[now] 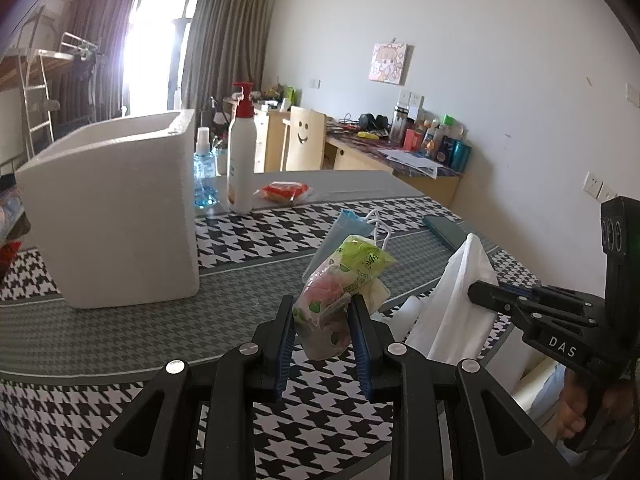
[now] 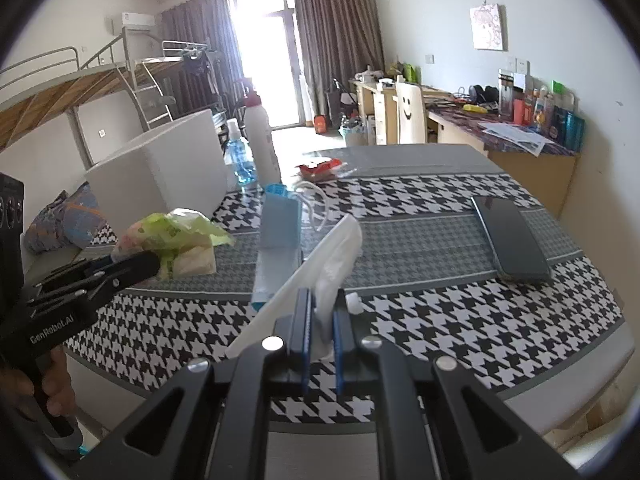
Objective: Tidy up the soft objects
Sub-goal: 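Close the right gripper on the white tissue while the left gripper lifts the wipes package, then carry the wipes package and white tissue over the white foam box with both grippers, then open the left gripper to drop the wipes package into the box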
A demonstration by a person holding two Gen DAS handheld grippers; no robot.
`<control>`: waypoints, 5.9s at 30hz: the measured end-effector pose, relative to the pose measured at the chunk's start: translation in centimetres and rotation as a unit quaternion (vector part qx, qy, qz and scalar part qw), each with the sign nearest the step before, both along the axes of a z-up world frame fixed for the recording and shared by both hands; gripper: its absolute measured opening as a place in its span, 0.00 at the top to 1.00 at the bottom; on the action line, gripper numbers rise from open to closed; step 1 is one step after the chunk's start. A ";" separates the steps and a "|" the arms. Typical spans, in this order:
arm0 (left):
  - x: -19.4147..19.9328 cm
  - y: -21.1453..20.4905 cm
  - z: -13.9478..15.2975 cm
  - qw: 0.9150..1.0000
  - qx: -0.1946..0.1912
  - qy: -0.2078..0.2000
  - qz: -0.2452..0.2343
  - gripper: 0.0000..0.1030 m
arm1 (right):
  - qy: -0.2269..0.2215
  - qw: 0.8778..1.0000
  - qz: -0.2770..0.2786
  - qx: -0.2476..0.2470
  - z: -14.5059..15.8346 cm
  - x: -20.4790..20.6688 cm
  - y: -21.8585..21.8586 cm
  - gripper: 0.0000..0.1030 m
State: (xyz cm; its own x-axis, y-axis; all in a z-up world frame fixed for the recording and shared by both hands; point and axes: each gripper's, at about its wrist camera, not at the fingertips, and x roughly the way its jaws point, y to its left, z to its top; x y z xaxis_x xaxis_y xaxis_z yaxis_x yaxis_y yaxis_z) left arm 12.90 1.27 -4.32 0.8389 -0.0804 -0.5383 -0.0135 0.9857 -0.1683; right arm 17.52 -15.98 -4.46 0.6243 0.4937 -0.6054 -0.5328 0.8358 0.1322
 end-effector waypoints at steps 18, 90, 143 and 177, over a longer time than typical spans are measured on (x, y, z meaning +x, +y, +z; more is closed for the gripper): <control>-2.1 0.3 1.5 0.999 0.026 -0.020 0.012 0.73 | -0.020 0.999 0.021 0.024 1.4 -0.9 0.9 0.88; 1.5 5.4 7.0 0.992 0.078 -0.073 0.060 0.73 | -0.080 0.993 0.066 0.061 6.4 2.0 6.0 0.88; 5.3 12.1 10.9 0.983 0.090 -0.087 0.133 0.73 | -0.100 0.988 0.100 0.056 11.3 6.5 13.4 0.88; 7.0 15.7 9.6 0.973 0.106 -0.047 0.198 0.73 | -0.078 0.981 0.172 0.035 11.3 7.7 20.3 0.88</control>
